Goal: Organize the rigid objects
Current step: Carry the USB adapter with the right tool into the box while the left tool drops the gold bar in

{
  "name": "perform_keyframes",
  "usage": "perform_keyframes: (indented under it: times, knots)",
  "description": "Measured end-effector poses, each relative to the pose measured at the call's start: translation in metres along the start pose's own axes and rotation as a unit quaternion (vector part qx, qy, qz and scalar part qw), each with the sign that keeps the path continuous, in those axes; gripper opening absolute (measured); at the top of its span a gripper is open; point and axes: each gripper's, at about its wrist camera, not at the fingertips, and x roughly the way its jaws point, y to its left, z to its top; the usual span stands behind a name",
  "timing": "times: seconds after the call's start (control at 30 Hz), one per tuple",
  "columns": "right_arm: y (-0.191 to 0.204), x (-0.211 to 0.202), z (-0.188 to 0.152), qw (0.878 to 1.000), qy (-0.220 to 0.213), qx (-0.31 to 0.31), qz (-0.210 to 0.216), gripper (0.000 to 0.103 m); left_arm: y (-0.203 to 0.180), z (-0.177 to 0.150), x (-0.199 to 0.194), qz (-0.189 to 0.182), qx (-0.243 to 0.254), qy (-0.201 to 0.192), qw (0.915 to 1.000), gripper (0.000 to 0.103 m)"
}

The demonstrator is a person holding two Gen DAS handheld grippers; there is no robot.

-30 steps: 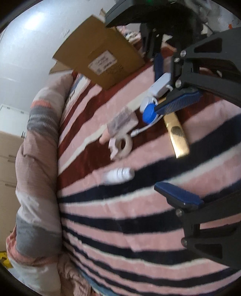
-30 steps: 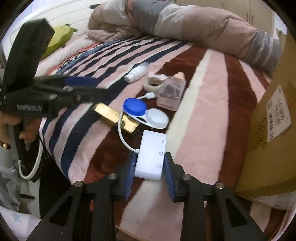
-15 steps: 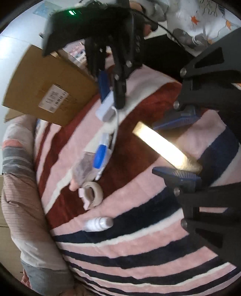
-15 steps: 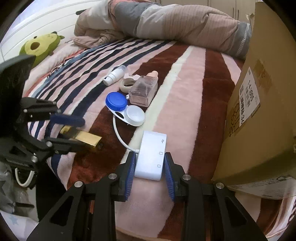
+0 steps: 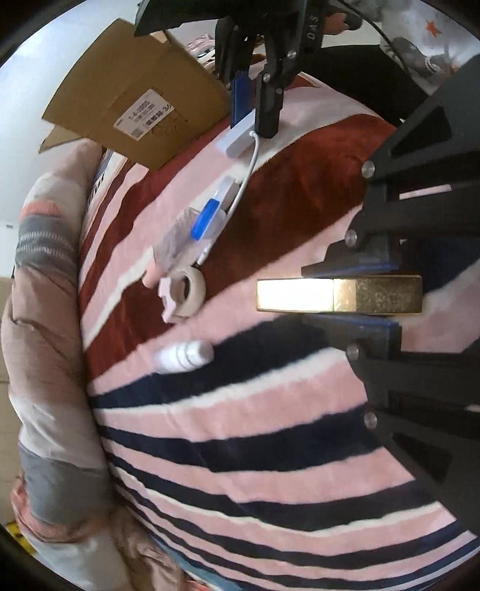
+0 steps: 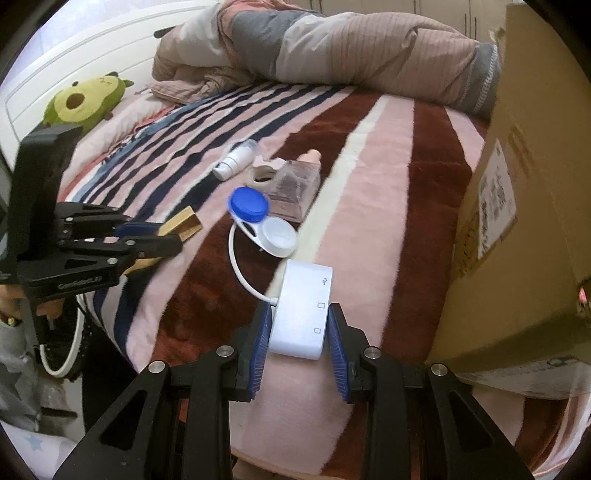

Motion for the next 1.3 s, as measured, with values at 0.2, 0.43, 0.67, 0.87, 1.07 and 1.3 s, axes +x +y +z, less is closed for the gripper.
perform_keyframes:
  times: [0.2,0.43,0.67,0.87,1.07,1.3]
  knots:
    - [0.008,0.011,0.001,1.0,0.015,-0.011,-0.01,0.026,-0.005,-0.016,-0.002,0.017,0.002,-0.006,0.9998,0.015]
    - [0.019,-0.009,0.016,0.999,-0.022,-0.02,0.03,0.026,0.003,0.0,-0.02,0.023,-0.016,-0.037,0.9989,0.015]
    - [0.033,-0.079,0.063,0.991,-0.108,-0.058,0.057,0.026,0.009,0.048,-0.086,0.029,-0.021,-0.116,0.9926,0.015]
    - [0.006,-0.141,0.089,0.983,-0.169,-0.054,0.054,0.026,-0.027,0.103,-0.128,0.014,0.029,-0.172,0.9845,0.015]
    - [-0.053,-0.187,0.081,0.981,-0.194,-0.025,0.002,0.026,-0.091,0.159,-0.139,-0.043,0.087,-0.201,0.9749,0.015]
    - [-0.119,-0.206,0.052,0.983,-0.178,0.021,-0.042,0.026,-0.181,0.204,-0.106,-0.09,0.151,-0.179,0.968,0.015]
